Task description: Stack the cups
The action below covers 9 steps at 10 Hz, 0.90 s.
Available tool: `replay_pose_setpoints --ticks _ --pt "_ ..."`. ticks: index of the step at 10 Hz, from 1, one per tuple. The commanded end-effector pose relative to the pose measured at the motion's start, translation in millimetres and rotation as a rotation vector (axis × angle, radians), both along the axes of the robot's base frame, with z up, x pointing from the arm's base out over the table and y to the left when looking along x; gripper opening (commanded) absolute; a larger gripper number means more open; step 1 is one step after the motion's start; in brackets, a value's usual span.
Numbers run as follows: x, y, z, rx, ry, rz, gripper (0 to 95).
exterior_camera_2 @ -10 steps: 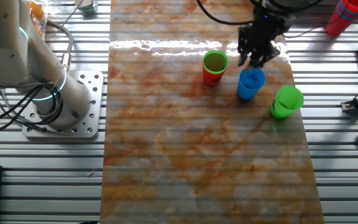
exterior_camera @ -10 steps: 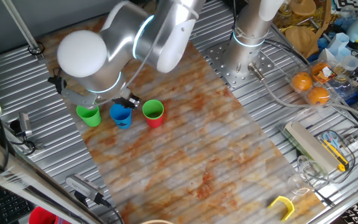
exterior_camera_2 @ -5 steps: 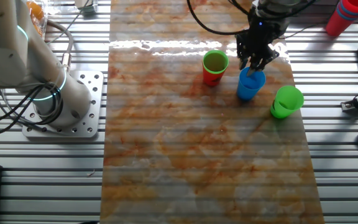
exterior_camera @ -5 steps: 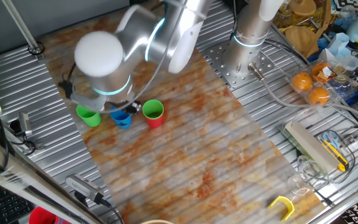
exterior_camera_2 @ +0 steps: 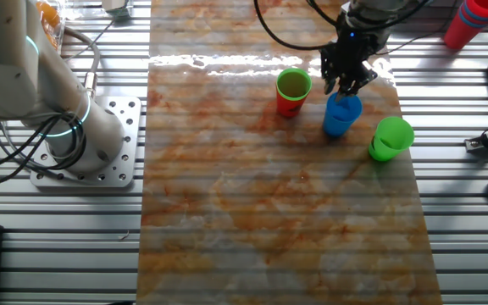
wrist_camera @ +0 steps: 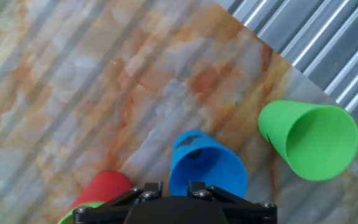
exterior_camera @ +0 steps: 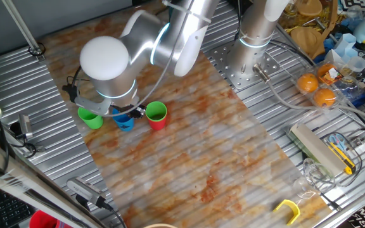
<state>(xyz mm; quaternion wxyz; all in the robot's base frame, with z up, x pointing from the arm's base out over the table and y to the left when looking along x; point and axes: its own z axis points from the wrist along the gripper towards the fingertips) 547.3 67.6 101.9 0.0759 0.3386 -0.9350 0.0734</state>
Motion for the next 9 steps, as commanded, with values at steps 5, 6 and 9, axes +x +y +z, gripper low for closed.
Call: replay_pose_setpoints --ticks 5,6,9 --pt "1.5 5.2 -11.1 -0.025 -0.011 -0.003 0.0" --pt "1.0 3.5 -12.3 -0.025 -0.011 -0.005 0.0" --pt "-0.9 5.1 -6.3 -0.027 -0.015 -0.003 0.0"
